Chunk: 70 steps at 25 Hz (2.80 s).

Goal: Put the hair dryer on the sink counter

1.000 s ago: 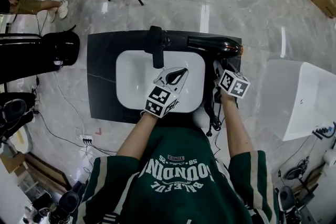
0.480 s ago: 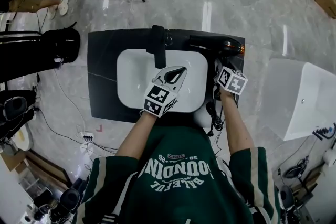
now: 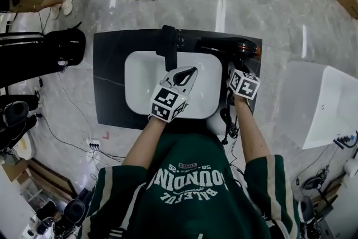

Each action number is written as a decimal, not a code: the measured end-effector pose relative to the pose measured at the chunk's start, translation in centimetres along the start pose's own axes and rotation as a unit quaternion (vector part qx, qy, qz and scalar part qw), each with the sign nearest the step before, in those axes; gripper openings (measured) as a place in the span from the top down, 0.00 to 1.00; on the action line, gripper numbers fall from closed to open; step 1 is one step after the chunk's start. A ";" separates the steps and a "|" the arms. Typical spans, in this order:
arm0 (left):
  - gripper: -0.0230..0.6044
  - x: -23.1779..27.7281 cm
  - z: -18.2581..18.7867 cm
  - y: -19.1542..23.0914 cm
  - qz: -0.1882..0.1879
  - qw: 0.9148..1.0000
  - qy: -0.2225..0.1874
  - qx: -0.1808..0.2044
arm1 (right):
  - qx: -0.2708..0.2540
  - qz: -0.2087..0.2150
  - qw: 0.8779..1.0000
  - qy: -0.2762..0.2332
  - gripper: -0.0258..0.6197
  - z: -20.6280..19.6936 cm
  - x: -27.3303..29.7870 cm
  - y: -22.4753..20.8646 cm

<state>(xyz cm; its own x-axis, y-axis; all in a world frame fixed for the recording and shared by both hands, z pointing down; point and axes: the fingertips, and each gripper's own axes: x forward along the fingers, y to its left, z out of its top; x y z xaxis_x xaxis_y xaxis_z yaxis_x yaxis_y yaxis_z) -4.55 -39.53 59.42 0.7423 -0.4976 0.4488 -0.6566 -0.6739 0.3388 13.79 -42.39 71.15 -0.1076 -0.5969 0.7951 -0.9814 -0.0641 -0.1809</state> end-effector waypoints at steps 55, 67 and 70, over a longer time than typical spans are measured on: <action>0.94 -9.5 0.2 -7.7 0.057 0.995 -0.081 0.034 | -0.143 0.063 0.972 -0.175 0.88 -1.1 -20.7 6.2; 0.94 -10.8 0.0 -9.1 0.062 0.994 -0.086 0.040 | -0.191 0.101 0.960 -0.178 0.88 -3.3 -23.4 9.3; 0.94 -11.1 -0.2 -9.2 0.063 0.993 -0.086 0.041 | -0.202 0.105 0.957 -0.178 0.89 -3.6 -23.7 10.0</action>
<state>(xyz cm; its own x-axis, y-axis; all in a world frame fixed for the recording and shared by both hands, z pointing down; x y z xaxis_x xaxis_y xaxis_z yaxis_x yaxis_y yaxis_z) -6.82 -27.65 51.51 0.6713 -0.6621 0.3331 -0.7379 -0.6392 0.2167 5.96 -26.02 52.62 -0.3198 -0.8012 0.5057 -0.9328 0.3598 -0.0197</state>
